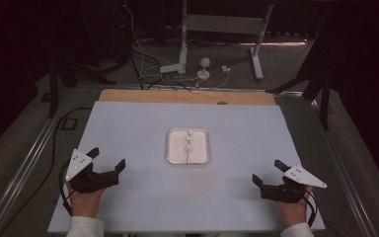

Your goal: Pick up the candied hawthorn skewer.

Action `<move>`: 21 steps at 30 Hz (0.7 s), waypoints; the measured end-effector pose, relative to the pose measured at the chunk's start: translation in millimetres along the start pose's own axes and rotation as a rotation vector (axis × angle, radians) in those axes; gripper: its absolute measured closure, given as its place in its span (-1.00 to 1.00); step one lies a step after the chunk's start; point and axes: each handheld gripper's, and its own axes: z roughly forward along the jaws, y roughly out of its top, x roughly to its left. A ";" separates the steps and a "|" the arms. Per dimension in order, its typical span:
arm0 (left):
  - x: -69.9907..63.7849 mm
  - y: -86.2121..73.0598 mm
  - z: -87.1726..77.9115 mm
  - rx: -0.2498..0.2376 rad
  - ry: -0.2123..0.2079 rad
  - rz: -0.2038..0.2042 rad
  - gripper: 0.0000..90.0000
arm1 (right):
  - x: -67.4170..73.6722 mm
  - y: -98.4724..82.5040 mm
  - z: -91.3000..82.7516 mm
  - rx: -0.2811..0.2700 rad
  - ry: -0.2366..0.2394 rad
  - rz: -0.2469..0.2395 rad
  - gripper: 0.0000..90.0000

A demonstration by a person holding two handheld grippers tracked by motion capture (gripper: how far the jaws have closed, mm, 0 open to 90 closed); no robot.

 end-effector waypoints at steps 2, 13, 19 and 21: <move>-1.4 2.6 4.1 0.003 -0.020 -0.001 -0.98 | 0.0 0.0 0.4 0.000 -0.007 -0.006 -1.00; -13.3 14.7 24.9 0.004 -0.063 0.015 -0.98 | 0.5 -0.1 1.2 0.002 -0.007 -0.005 -1.00; -22.0 18.5 38.0 0.007 -0.078 0.016 -0.98 | 0.3 -0.1 1.0 0.001 -0.008 -0.003 -1.00; -25.7 19.0 43.5 0.016 -0.082 0.021 -0.98 | 0.1 0.0 1.0 0.001 -0.008 -0.003 -1.00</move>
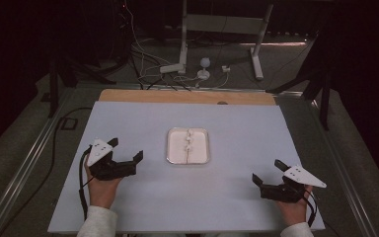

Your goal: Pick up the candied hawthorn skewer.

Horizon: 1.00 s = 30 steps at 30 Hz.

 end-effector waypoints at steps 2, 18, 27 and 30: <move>-3.2 0.4 6.0 0.008 -0.006 0.003 -0.98 | 0.1 -0.1 0.1 0.002 0.001 0.002 -1.00; -29.0 3.9 53.5 0.062 -0.044 0.022 -0.98 | -0.5 -0.2 0.4 0.004 0.003 0.004 -1.00; -41.3 3.4 79.8 0.098 -0.058 0.021 -0.98 | -1.5 -0.6 0.4 0.006 0.006 0.006 -1.00; -45.5 1.9 87.7 0.117 -0.061 0.026 -0.98 | -1.5 -0.8 0.7 0.009 0.005 0.006 -1.00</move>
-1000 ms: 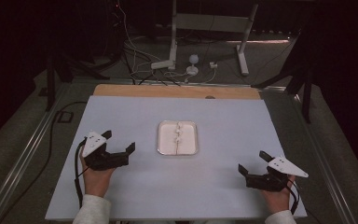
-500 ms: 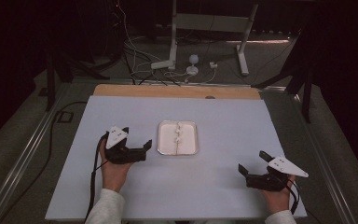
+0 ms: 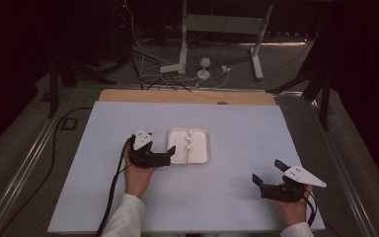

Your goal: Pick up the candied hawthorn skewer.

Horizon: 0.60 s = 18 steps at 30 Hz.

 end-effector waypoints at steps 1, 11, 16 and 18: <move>-1.5 -0.4 2.6 0.005 -0.002 0.000 -0.98 | 0.0 -0.1 0.2 0.001 0.002 0.001 -1.00; -14.1 -3.0 25.7 0.064 -0.017 0.010 -0.97 | 0.0 -0.2 0.4 0.001 0.004 0.001 -1.00; -19.9 -4.6 35.3 0.083 -0.028 0.009 -0.97 | 0.2 -0.4 0.8 0.003 0.005 0.003 -1.00; -22.2 -5.5 39.1 0.093 -0.029 0.006 -0.97 | 0.2 -0.5 1.0 0.004 0.005 0.003 -1.00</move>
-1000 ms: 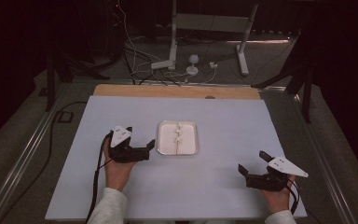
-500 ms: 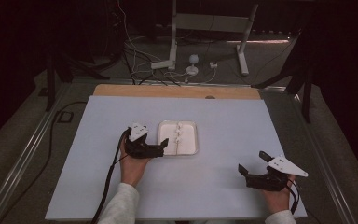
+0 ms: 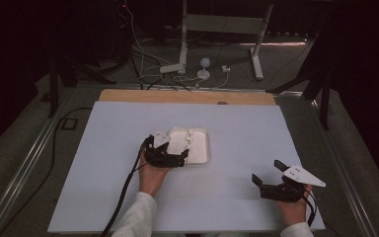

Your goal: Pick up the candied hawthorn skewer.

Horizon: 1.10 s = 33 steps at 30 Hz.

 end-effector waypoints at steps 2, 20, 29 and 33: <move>-1.8 -0.8 3.9 0.017 -0.001 0.001 -0.97 | -0.1 -0.1 0.0 0.001 0.000 0.000 -1.00; -12.1 -12.9 28.7 0.243 0.036 0.030 -0.27 | -2.8 -0.6 -0.8 -0.003 0.004 0.020 -1.00; -3.1 -10.0 29.1 0.306 0.065 -0.015 0.56 | -3.3 -0.9 -0.8 -0.002 0.005 0.025 -1.00; 3.7 -8.7 28.8 0.316 0.063 -0.057 0.86 | -2.8 -0.8 -0.8 -0.001 0.007 0.023 -1.00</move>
